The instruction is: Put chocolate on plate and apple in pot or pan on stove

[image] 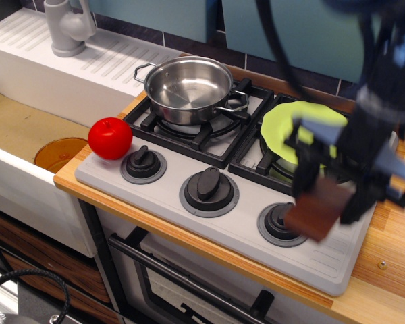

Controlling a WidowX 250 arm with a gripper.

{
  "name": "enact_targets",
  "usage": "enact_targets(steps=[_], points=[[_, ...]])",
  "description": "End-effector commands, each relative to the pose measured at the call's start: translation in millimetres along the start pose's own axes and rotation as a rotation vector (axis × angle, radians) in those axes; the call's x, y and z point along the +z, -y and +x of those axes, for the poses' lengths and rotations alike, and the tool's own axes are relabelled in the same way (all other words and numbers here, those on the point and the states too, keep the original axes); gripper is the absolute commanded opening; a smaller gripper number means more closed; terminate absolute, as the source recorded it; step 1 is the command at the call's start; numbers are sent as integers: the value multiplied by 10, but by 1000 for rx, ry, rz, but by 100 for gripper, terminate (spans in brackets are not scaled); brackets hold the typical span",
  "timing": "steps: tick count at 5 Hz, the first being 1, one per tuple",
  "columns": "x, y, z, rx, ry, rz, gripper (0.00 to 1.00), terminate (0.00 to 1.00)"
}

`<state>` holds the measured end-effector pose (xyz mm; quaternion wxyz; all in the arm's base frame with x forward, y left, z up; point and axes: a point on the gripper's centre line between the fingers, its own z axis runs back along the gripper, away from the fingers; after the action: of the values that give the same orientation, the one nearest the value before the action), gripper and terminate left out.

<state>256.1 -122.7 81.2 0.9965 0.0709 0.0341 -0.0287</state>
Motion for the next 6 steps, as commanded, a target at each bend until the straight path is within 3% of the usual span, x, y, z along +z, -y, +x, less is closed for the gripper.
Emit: enact_targets(steps=[1, 2, 4, 6], points=[[786, -392, 266, -68, 16, 14, 0, 0], [825, -596, 544, -108, 22, 14, 0, 0], [326, -675, 1010, -145, 100, -50, 0, 0], [-91, -608, 1235, -151, 160, -91, 0, 0]])
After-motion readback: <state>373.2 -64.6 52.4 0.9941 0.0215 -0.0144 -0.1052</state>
